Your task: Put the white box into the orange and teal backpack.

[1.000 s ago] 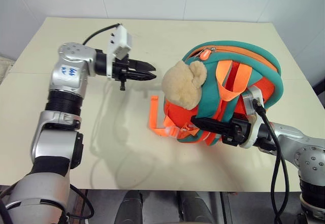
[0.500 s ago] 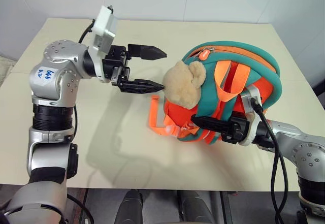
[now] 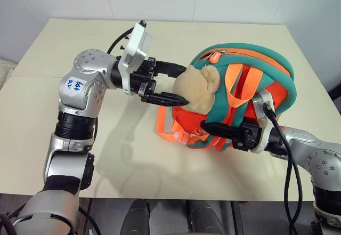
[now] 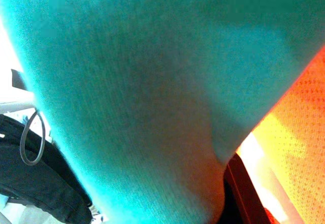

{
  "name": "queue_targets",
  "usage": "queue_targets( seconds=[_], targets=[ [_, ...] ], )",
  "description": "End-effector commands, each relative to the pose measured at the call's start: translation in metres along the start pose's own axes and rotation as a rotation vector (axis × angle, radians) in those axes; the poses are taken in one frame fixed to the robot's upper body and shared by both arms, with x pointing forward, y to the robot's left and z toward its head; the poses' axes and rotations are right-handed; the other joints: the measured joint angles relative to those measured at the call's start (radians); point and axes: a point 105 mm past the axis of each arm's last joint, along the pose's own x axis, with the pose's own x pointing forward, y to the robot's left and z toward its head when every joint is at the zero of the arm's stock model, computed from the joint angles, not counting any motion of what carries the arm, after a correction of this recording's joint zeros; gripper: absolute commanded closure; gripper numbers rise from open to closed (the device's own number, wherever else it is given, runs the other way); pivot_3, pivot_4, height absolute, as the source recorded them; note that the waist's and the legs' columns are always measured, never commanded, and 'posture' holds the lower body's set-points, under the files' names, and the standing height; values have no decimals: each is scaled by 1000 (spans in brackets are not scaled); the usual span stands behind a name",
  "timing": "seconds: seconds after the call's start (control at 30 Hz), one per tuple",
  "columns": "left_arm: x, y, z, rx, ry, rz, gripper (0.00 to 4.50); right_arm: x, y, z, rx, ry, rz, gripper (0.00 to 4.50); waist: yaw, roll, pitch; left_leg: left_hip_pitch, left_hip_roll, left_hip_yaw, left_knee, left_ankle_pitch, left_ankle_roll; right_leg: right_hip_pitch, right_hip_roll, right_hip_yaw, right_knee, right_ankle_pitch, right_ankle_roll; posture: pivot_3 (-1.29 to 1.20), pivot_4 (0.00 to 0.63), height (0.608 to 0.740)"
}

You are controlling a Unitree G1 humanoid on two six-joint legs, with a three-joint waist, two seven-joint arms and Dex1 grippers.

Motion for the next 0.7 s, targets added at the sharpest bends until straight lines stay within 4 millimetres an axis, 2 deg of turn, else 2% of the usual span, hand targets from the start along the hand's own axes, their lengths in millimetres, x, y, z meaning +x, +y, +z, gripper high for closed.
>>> queue_targets(
  seconds=[0.03, 0.2, 0.27, 0.33, 0.4, 0.5, 0.6, 0.7],
  targets=[
    [-6, 4, 13, 49, -27, 19, 2261, 0, 9, 8, -38, -38, 24, 4395, 0, 0, 0, 0, 0, 0, 0, 0, 0, 0, 0, 0, 0, 0, 0, 0, 150, 740],
    [-30, 14, 11, 68, 32, 98, 3546, -1, 9, 7, -38, -40, 20, 4395, -3, 0, 0, 0, 0, 0, 0, 0, 0, 0, 0, 0, 0, 0, 0, 0, 150, 740],
    [-52, 21, 6, 59, 106, 152, 3936, 0, 9, 8, -39, -42, 19, 4395, -5, 0, 0, 0, 0, 0, 0, 0, 0, 0, 0, 0, 0, 0, 0, 0, 150, 740],
    [-76, 28, 4, 13, 161, 212, 4136, -1, 9, 8, -39, -42, 19, 4395, -9, 0, 0, 0, 0, 0, -1, 0, 0, 0, 0, 0, 0, 0, 0, 0, 150, 740],
    [-93, 31, -1, -30, 202, 235, 4136, -1, 10, 7, -38, -37, 19, 4395, -11, 0, 0, 0, 0, 0, -1, 0, 0, 0, 0, 0, 0, 0, 0, 0, 150, 740],
    [-112, 24, -32, -143, 357, 212, 4136, -2, 10, 8, -41, -33, 17, 4395, -12, 0, 0, 0, 0, 0, -1, 0, 0, 0, 0, 0, -1, 0, 0, 0, 150, 740],
    [-103, 25, -60, -220, 335, 203, 4136, -3, 9, 10, -47, -33, 12, 4395, -11, 0, 0, 0, 0, 0, -2, 0, 0, 0, 0, 0, -2, 0, 0, 0, 150, 740],
    [-87, 24, -85, -255, 341, 169, 4136, -3, 9, 10, -48, -36, 11, 4395, -3, 0, 0, 0, 0, 0, -1, 0, 0, 0, 0, 0, -1, 0, 0, 0, 150, 740]
  ],
)
